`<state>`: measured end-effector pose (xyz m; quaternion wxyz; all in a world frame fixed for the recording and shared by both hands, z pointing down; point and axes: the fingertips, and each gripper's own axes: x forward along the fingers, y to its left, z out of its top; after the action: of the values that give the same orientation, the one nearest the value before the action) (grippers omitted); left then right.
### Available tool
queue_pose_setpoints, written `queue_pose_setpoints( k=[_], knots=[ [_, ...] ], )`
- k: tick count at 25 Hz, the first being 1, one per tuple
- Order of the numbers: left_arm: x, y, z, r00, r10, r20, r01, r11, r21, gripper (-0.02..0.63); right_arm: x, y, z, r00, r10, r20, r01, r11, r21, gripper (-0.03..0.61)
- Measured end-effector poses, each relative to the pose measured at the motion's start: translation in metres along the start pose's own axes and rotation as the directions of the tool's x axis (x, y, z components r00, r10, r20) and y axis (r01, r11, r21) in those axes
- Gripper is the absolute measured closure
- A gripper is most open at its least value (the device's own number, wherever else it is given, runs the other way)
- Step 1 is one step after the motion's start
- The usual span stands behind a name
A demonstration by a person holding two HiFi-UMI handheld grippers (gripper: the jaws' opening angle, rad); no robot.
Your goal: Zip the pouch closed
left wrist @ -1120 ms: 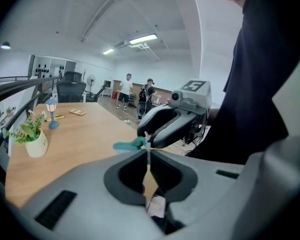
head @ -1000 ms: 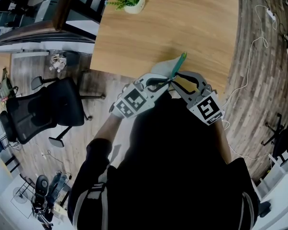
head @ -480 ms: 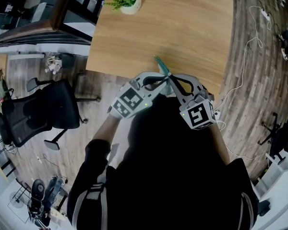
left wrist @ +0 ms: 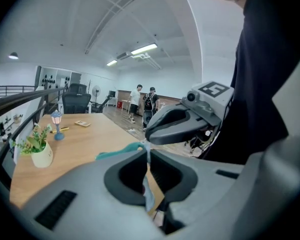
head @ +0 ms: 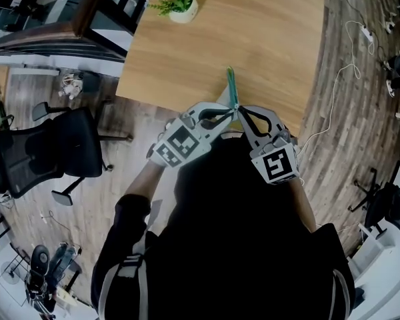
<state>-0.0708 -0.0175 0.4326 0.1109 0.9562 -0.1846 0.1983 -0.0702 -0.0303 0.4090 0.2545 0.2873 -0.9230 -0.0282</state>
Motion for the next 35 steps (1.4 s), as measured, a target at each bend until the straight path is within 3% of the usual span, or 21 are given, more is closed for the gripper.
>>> queue_pose_setpoints(
  k=[6, 13, 24, 35],
  knots=[
    [0.007, 0.001, 0.008, 1.000, 0.008, 0.005, -0.008, 1.000, 0.019, 0.597, -0.003, -0.015, -0.004, 0.995, -0.087, -0.041, 0.087, 0.996, -0.005, 0.561],
    [0.008, -0.005, 0.014, 1.000, 0.000, 0.006, 0.000, 0.999, 0.043, 0.598, -0.011, -0.043, -0.014, 0.979, -0.186, -0.081, 0.191, 0.980, 0.055, 0.563],
    [-0.016, 0.007, 0.015, 0.998, 0.042, 0.038, -0.043, 0.999, 0.034, 0.598, -0.051, -0.114, -0.040, 0.908, -0.396, -0.139, 0.413, 0.901, 0.131, 0.563],
    [-0.024, 0.016, 0.015, 0.995, 0.079, 0.058, -0.080, 0.997, 0.015, 0.600, -0.059, -0.119, -0.049, 0.900, -0.408, -0.151, 0.429, 0.890, 0.152, 0.563]
  ],
)
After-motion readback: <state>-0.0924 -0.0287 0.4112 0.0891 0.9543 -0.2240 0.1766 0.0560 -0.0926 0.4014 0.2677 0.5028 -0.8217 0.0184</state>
